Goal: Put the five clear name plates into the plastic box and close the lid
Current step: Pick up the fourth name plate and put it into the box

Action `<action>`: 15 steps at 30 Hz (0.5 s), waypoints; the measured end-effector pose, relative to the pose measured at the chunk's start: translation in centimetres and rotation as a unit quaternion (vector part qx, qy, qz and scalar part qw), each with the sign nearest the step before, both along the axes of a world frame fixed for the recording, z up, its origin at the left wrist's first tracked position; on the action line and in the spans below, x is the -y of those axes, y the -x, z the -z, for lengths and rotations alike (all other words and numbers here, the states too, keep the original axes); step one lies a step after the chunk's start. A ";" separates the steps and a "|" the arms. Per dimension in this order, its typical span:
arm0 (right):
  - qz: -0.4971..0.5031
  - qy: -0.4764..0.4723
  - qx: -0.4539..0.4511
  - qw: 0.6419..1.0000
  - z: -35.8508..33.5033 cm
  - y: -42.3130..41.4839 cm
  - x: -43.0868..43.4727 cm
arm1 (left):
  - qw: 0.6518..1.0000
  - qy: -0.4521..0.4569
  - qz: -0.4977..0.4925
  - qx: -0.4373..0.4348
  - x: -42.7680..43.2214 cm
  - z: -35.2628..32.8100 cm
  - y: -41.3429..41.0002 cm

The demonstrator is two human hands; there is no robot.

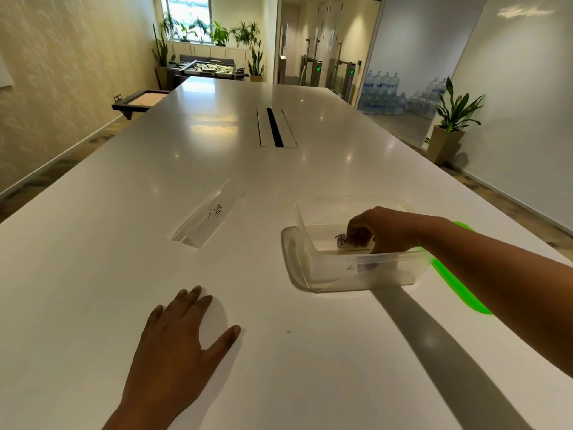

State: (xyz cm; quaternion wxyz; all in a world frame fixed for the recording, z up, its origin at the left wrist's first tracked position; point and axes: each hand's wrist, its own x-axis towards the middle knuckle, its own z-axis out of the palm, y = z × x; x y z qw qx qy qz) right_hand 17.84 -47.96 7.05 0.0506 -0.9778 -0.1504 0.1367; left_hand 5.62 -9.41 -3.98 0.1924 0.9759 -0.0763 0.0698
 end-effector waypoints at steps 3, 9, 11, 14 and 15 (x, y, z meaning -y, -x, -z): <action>0.019 -0.048 0.029 0.998 -1.3 0.5 -0.3 | 1.000 -0.003 0.000 0.001 0.0 0.0 0.0; 0.089 -0.250 0.155 0.952 -5.0 4.9 -2.9 | 1.000 0.000 -0.001 0.000 0.0 0.0 0.0; 0.110 -0.419 0.147 0.889 -5.2 7.7 -4.6 | 1.000 0.005 0.000 0.001 0.0 -0.1 0.0; 0.082 -0.494 0.138 0.855 -3.3 11.6 -7.2 | 1.000 0.005 -0.003 0.002 0.1 -0.2 0.1; 0.080 -0.482 0.139 0.861 -2.1 12.5 -8.1 | 1.000 0.003 -0.003 0.000 0.1 -0.2 0.1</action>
